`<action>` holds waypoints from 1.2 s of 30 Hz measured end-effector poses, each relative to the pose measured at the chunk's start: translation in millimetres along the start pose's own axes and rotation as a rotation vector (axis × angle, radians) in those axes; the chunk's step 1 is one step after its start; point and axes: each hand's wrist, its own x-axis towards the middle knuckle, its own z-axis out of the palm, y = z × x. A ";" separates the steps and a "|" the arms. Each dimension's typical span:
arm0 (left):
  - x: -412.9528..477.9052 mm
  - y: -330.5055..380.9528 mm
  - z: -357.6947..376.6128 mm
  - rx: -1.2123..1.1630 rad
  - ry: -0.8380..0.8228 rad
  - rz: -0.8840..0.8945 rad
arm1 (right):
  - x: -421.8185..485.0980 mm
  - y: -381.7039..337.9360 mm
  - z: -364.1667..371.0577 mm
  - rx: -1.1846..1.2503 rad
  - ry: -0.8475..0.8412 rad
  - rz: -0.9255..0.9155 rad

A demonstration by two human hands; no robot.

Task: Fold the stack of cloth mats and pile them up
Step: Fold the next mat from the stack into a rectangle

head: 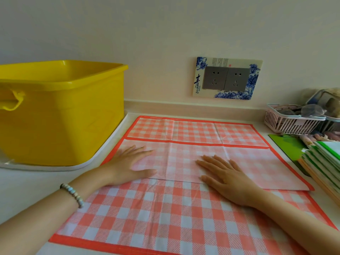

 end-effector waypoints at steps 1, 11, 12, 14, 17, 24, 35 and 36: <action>0.5 5.1 1.3 -0.019 0.010 0.039 | 0.2 0.2 -0.1 0.004 -0.002 0.001; 11.0 36.7 8.2 0.036 0.090 0.252 | 1.7 1.9 -2.8 0.044 -0.019 0.001; 11.0 37.1 7.3 0.053 0.101 0.261 | 2.1 2.6 -2.7 0.045 -0.021 0.001; 9.9 37.5 6.2 0.117 0.127 0.292 | 2.9 3.6 -2.3 0.043 -0.027 -0.001; 7.8 39.0 6.9 0.161 0.186 0.338 | 4.2 5.1 -1.6 0.051 -0.025 -0.004; 5.1 42.5 9.1 0.172 0.208 0.343 | -1.1 13.4 -12.5 0.117 -0.056 -0.053; 8.4 38.4 -1.3 0.008 0.160 0.268 | -30.6 33.1 -39.6 0.180 0.087 0.008; 8.4 39.2 -3.9 -0.011 0.152 0.268 | -31.7 33.9 -42.9 0.191 0.077 0.023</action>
